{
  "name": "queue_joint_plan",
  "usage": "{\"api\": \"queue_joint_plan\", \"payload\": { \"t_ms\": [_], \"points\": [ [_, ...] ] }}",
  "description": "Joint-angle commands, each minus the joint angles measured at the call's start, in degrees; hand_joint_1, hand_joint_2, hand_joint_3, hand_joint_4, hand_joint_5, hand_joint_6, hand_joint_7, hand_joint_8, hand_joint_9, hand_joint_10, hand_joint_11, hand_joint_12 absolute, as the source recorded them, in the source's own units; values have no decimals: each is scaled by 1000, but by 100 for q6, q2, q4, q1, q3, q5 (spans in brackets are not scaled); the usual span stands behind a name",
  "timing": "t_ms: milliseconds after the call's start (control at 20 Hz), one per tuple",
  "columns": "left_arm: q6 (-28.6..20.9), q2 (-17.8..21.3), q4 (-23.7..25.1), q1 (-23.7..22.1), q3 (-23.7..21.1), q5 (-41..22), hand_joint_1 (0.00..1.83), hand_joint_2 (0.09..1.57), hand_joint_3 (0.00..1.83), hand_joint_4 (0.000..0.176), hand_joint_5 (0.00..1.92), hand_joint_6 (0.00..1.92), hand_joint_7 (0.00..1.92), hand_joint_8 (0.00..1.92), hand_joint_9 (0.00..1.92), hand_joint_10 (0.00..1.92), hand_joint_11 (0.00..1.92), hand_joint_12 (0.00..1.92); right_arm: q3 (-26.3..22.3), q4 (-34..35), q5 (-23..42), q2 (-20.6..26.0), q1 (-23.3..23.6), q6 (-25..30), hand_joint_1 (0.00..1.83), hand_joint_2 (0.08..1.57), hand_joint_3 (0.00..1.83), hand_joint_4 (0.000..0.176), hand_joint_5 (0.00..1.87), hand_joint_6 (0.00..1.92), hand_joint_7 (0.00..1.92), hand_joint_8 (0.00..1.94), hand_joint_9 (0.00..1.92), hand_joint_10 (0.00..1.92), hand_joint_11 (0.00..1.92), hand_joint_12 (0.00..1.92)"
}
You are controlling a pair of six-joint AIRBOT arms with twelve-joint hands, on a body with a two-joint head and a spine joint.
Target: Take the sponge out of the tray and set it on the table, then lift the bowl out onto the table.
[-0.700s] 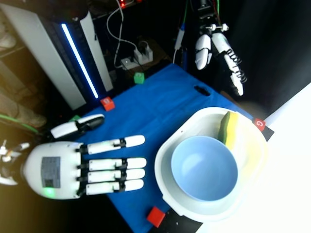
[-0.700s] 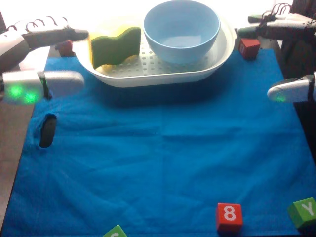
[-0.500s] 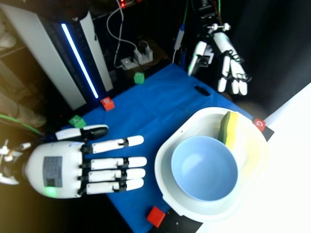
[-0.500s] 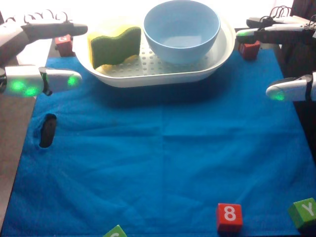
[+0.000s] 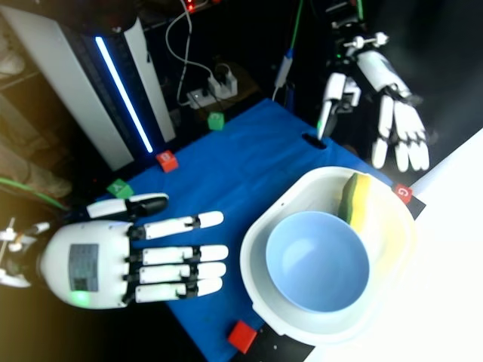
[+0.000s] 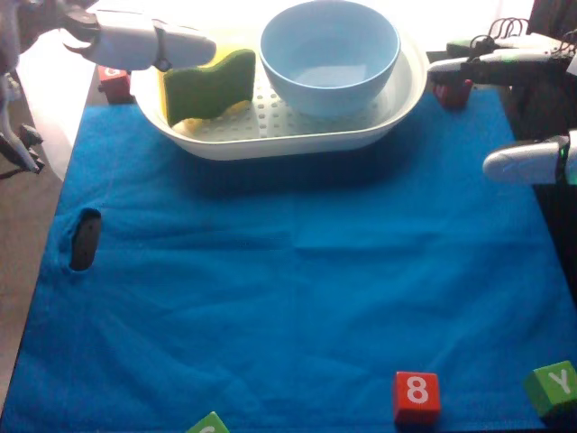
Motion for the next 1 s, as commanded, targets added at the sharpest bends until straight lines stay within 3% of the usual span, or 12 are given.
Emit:
{"api": "queue_joint_plan", "payload": {
  "t_ms": [0, 50, 200, 300, 450, 550, 600, 750, 800, 850, 900, 950],
  "points": [
    [8, -63, -91, -128, 143, -146, 761, 1040, 0, 90, 608, 0, 466, 0, 362, 0, 18, 660, 42, 301, 575, -26, 93, 54, 472, 1088, 4, 141, 340, 0, 161, 2, 116, 3, 0, 297],
    [105, -168, -29, -243, 270, 88, 784, 1050, 2, 60, 618, 1, 480, 3, 362, 0, 3, 682, 50, 296, 571, -34, 93, 54, 523, 1088, 2, 143, 338, 0, 157, 0, 107, 1, 0, 254],
    [642, -385, 42, -497, 497, 762, 881, 1015, 0, 7, 670, 1, 595, 1, 510, 4, 131, 735, 101, 262, 542, -84, 93, 55, 543, 1093, 2, 129, 351, 5, 162, 2, 104, 1, 0, 239],
    [681, -496, 61, -516, 643, 947, 883, 1009, 0, 0, 678, 0, 607, 0, 534, 0, 122, 825, 126, 242, 536, -106, 93, 81, 514, 1094, 2, 140, 355, 5, 165, 2, 122, 6, 27, 254],
    [738, -557, 74, -494, 742, 1154, 917, 1005, 0, 0, 710, 0, 644, 0, 577, 1, 136, 851, 145, 231, 533, -112, 93, 114, 578, 1076, 0, 140, 370, 1, 175, 0, 139, 0, 0, 350],
    [749, -645, 50, -432, 828, 1216, 907, 1023, 0, 18, 713, 1, 646, 1, 571, 2, 28, 1019, 161, 232, 528, -124, 93, 124, 628, 1083, 1, 122, 394, 6, 190, 2, 131, 0, 0, 308],
    [749, -694, 38, -409, 873, 1236, 903, 1024, 1, 13, 719, 3, 656, 4, 585, 6, 32, 1042, 172, 231, 526, -135, 93, 134, 632, 1084, 1, 121, 405, 9, 193, 3, 138, 3, 0, 309],
    [749, -826, 33, -378, 985, 1318, 966, 1074, 3, 0, 795, 5, 787, 9, 722, 22, 75, 1207, 208, 196, 525, -179, 92, 164, 620, 1092, 0, 164, 423, 4, 191, 1, 150, 0, 0, 370],
    [749, -851, 39, -378, 1010, 1350, 1018, 1116, 18, 71, 905, 833, 899, 13, 814, 49, 62, 1382, 220, 192, 525, -190, 92, 175, 640, 1098, 1, 165, 434, 4, 200, 2, 153, 1, 0, 349],
    [749, -880, 40, -372, 1035, 1363, 1177, 1154, 3, 0, 871, 942, 916, 1019, 862, 78, 18, 1503, 233, 192, 525, -205, 92, 186, 637, 1098, 1, 174, 432, 1, 198, 0, 141, 2, 0, 313],
    [749, -919, 37, -360, 1065, 1369, 1205, 1175, 4, 0, 835, 1003, 889, 1280, 838, 208, 3, 1552, 250, 194, 525, -224, 92, 206, 634, 1099, 1, 176, 431, 0, 202, 2, 141, 3, 0, 306],
    [749, -950, 31, -351, 1087, 1371, 1225, 1180, 0, 0, 842, 968, 881, 1361, 704, 634, 0, 1618, 259, 193, 525, -236, 92, 222, 595, 1101, 0, 176, 429, 0, 204, 1, 148, 2, 0, 336]
  ]
}}
